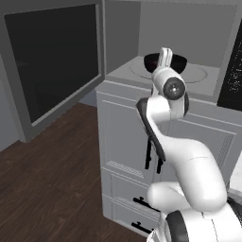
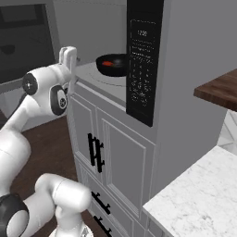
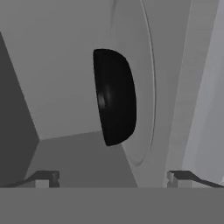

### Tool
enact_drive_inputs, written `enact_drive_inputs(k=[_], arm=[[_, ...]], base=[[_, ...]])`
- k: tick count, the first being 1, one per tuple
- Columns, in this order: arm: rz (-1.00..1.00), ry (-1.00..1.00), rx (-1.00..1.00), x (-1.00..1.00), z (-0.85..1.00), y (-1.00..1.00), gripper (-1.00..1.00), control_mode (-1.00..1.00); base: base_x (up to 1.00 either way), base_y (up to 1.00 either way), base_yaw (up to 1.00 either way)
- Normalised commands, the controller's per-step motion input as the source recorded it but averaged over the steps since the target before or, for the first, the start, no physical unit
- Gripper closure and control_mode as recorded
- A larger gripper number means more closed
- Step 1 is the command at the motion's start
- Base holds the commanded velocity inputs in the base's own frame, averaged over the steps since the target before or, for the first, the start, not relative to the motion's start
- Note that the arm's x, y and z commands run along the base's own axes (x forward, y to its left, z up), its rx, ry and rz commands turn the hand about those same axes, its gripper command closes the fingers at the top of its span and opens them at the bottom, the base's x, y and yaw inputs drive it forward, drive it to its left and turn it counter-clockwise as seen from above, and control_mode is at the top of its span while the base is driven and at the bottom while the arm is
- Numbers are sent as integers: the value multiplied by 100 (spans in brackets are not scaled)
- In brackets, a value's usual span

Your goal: Pick the bell pepper from the sink and place it in the bowl. Then pick the bowl and place it in the microwave. Then close the microwave door and press the start button.

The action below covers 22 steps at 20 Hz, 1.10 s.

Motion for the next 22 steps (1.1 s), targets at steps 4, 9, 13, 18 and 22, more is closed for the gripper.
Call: enact_drive_inputs(k=[4, 9, 13, 18, 22], arm=[[-2, -4, -23, -100, 49, 38, -100, -100], [-2, 0, -27, -100, 49, 37, -100, -100], [-4, 3, -22, -100, 46, 38, -100, -100], [-14, 3, 0, -83, 20, 36, -100, -100], [-15, 0, 0, -67, 0, 58, -100, -100]], base=[[0, 0, 0], [0, 0, 0], [0, 0, 0], [0, 0, 0], [0, 0, 0]])
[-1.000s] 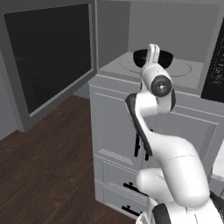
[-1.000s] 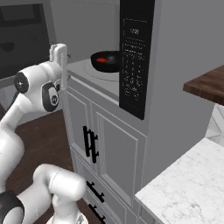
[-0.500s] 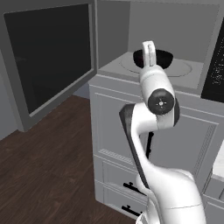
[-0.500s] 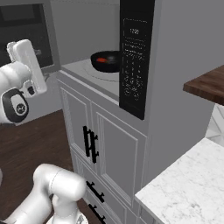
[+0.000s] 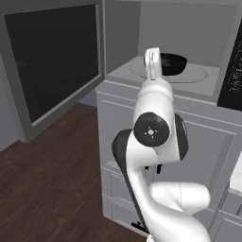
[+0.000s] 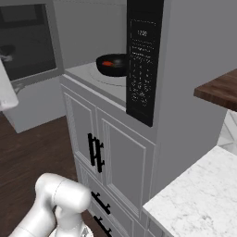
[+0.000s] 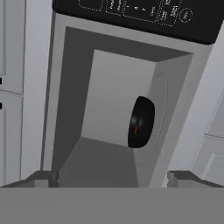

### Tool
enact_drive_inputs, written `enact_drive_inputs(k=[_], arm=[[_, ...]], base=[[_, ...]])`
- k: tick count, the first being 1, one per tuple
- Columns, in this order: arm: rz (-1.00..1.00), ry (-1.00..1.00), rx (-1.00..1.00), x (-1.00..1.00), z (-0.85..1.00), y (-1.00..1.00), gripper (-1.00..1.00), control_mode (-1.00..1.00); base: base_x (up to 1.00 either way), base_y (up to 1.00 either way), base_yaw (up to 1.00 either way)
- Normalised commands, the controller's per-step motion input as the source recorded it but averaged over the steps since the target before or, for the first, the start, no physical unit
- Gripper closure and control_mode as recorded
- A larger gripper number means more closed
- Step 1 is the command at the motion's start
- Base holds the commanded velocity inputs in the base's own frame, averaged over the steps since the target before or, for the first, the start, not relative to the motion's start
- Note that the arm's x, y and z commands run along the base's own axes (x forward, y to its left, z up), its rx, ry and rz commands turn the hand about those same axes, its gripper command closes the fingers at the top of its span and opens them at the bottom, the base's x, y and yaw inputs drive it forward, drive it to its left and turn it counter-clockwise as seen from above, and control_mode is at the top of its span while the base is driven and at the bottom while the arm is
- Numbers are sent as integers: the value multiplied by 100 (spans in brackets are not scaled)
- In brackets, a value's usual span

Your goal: Pick the bell pepper from the sink and place it in the bowl. Then pick the bowl and place it in the microwave. Then close the microwave door and press the start button.

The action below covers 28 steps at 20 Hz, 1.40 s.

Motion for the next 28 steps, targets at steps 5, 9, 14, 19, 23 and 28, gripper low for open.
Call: enact_drive_inputs(k=[5, 9, 14, 19, 23, 28], arm=[[-15, -1, -1, -37, -5, 83, -100, -100], [-1, -11, -7, 0, -49, 100, -100, -100], [0, -11, -8, -6, -55, 89, -100, -100], [0, -9, 0, -43, -30, 53, -100, -100], [0, -5, 0, -3, -53, 60, -100, -100], [0, -7, 0, -3, -52, 51, -100, -100]], base=[[0, 0, 0], [0, 0, 0], [0, 0, 0], [0, 0, 0], [0, 0, 0], [0, 0, 0]])
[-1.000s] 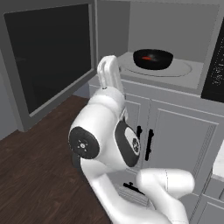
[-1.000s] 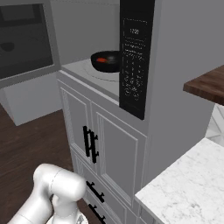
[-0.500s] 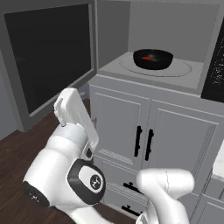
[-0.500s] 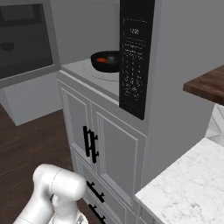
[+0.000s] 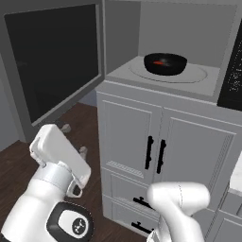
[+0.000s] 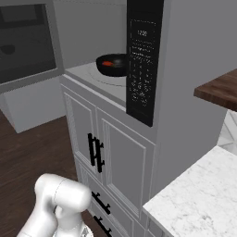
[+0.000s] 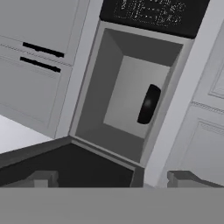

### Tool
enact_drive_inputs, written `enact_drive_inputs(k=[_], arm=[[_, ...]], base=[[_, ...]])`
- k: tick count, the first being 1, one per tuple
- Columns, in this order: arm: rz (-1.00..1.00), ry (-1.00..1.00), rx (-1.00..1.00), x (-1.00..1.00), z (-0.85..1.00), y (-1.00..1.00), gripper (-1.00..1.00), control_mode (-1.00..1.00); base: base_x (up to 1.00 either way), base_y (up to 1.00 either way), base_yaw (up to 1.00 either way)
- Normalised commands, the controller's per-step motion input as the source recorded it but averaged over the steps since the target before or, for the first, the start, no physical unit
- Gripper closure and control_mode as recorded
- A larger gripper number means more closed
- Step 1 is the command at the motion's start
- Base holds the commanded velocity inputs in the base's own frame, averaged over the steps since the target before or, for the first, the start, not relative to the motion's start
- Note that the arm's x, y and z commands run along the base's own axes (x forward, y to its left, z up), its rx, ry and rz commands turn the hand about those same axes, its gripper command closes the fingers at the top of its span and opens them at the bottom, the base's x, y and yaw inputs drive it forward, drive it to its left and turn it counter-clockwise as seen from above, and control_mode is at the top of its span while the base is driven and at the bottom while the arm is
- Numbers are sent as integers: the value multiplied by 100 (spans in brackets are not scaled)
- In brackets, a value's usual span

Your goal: Pick the bell pepper from the sink and place it in the bowl. Then pick the bowl and place it in the microwave. Then close the microwave door and press the start button.

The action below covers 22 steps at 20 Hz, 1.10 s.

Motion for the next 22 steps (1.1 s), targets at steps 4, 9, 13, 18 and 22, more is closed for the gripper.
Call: enact_drive_inputs(k=[4, 9, 13, 18, 22], arm=[[0, -5, 0, -1, -50, 58, -100, -100], [0, -4, 0, 0, -52, 47, -100, -100], [0, 0, 0, 24, -33, 29, -100, -100], [0, 2, 0, 74, -34, 28, -100, -100], [0, -3, -1, 97, -38, 26, -100, -100]], base=[[0, 0, 0], [0, 0, 0], [0, 0, 0], [0, 0, 0], [0, 0, 0]])
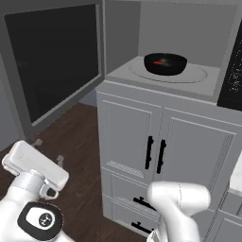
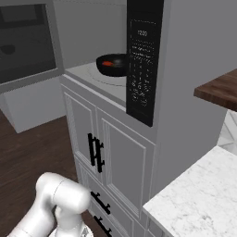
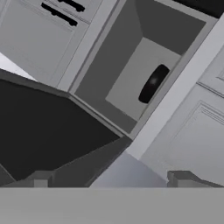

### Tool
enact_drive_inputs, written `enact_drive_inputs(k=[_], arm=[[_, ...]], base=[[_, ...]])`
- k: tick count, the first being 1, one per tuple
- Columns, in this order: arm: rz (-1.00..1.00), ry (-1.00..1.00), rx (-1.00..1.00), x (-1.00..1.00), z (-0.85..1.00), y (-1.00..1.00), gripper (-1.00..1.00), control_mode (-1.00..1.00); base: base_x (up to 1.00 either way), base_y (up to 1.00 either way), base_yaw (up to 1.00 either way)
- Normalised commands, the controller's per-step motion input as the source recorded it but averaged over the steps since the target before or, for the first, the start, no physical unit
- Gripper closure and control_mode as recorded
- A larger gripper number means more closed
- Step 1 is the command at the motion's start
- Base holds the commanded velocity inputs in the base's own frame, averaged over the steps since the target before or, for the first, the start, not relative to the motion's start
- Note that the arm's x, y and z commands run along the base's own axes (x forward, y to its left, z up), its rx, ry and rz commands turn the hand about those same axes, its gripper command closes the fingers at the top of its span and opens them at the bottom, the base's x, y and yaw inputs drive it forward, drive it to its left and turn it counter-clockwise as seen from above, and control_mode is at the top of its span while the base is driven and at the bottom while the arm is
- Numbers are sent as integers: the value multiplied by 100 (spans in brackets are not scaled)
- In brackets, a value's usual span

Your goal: Pick the bell pepper from the sink and place it in the bowl. Then pick the bowl and place it in the microwave. Then close the microwave door and press the start button.

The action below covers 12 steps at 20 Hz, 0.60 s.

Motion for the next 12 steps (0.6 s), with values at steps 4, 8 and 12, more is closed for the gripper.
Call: enact_drive_inputs(k=[4, 8, 12], arm=[[0, -8, -4, 98, -38, 60, -100, -100], [-1, -7, -4, 97, -36, 61, -100, -100], [0, -5, -3, 76, -38, 50, -100, -100]], base=[[0, 0, 0], [0, 0, 0], [0, 0, 0]])
